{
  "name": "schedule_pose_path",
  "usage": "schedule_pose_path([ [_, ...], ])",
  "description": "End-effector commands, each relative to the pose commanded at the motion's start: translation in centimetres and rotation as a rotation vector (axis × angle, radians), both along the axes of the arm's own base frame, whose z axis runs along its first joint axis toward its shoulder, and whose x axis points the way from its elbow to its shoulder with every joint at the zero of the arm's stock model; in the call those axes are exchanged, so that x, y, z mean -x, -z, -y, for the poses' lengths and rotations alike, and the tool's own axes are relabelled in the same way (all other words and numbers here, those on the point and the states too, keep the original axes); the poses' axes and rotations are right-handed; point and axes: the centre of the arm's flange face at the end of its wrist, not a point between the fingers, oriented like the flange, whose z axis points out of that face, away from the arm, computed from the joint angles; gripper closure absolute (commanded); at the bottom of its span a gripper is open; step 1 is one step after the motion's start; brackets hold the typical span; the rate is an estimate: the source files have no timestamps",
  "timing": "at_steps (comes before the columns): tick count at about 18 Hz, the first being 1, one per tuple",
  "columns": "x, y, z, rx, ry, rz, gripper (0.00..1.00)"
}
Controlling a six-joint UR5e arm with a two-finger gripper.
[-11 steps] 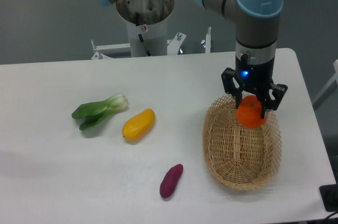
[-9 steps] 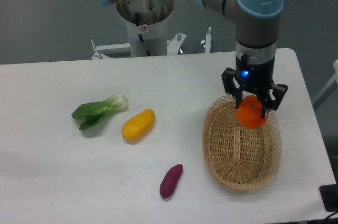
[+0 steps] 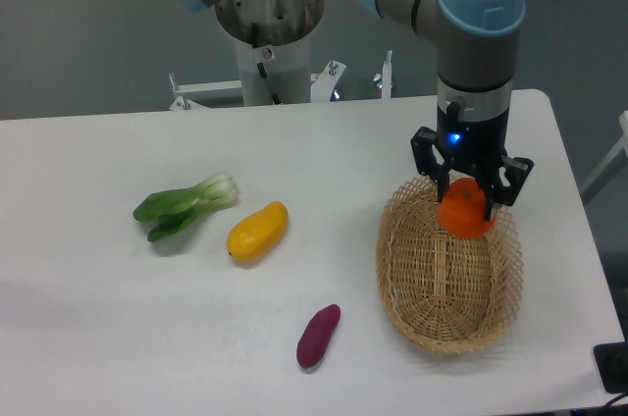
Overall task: Place the orange in the basket
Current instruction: 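Hold the orange ball in the gripper above the wicker basket, then lower the held orange ball down into the wicker basket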
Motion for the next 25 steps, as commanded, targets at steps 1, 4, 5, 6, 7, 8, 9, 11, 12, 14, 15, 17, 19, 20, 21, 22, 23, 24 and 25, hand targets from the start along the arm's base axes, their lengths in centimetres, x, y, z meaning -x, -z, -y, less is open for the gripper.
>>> schedule_pose_path([
  [1,-0.1,0.5,0.1,0.006,0.001,0.006,0.41],
  [4,-0.2,1.5,0.2,0.022,0.013,0.015,0.41],
  [5,-0.2,1.7,0.2,0.026,0.023,0.016,0.41],
  [6,-0.1,2.0,0.2,0.031,0.028,0.018,0.41],
  [7,-0.2,2.2,0.2,0.033,0.03,0.02,0.41],
  [8,-0.1,2.4,0.1,0.03,0.03,0.018,0.41],
  [9,0.0,3.0,0.1,0.031,0.03,0.016,0.41],
  [11,0.3,4.3,0.1,0.019,0.027,-0.005,0.41],
  [12,0.5,4.5,0.3,0.014,0.023,-0.013,0.41],
  [14,1.0,5.8,0.8,0.027,0.026,-0.002,0.41],
  [15,1.1,6.4,1.1,0.035,0.031,0.005,0.41],
  [17,1.2,7.8,1.0,0.034,0.035,-0.001,0.41],
  [19,1.4,9.8,0.8,0.018,0.032,-0.027,0.41],
  [20,1.4,10.8,0.8,0.01,0.028,-0.038,0.41],
  [21,1.5,12.2,0.6,0.003,0.029,-0.05,0.41],
  [22,1.5,12.9,0.6,0.0,0.029,-0.055,0.41],
  [23,1.7,13.5,0.5,-0.001,0.026,-0.056,0.41],
  [24,2.0,14.3,0.3,0.002,0.023,-0.049,0.41],
  [25,2.1,15.9,0.2,0.013,0.015,-0.023,0.41],
])
